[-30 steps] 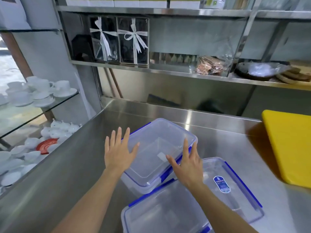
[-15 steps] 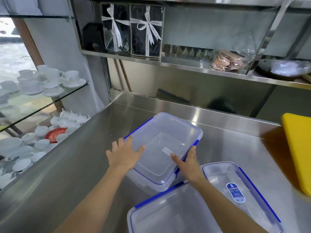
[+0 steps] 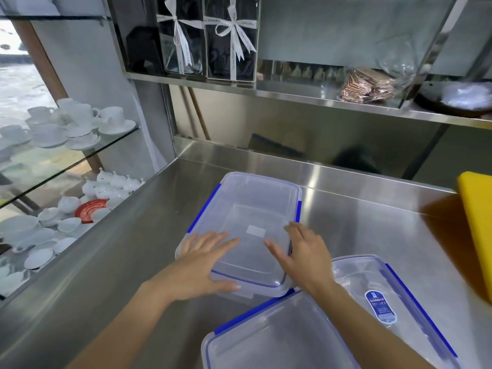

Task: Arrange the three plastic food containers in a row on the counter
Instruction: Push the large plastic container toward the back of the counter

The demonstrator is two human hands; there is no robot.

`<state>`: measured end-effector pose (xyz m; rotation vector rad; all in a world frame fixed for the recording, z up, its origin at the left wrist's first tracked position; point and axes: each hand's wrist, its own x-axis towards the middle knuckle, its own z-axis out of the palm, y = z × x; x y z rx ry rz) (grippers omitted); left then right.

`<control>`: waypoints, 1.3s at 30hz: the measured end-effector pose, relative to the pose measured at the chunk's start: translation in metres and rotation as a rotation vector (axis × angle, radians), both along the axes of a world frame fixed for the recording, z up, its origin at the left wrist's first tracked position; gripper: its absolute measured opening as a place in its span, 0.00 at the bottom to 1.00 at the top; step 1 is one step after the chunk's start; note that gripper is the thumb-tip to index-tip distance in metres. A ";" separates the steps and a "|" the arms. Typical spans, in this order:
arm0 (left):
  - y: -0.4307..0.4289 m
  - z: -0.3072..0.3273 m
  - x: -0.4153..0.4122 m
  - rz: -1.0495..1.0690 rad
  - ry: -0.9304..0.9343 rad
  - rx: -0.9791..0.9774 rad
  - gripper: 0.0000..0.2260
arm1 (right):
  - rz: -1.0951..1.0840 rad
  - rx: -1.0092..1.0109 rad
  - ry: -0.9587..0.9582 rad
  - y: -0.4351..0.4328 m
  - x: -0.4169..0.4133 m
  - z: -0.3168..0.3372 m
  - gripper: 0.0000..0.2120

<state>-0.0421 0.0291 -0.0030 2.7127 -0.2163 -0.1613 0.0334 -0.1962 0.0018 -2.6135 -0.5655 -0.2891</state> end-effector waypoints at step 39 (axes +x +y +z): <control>-0.006 -0.025 0.112 0.222 -0.097 0.441 0.24 | 0.168 -0.533 0.197 0.032 0.078 -0.010 0.28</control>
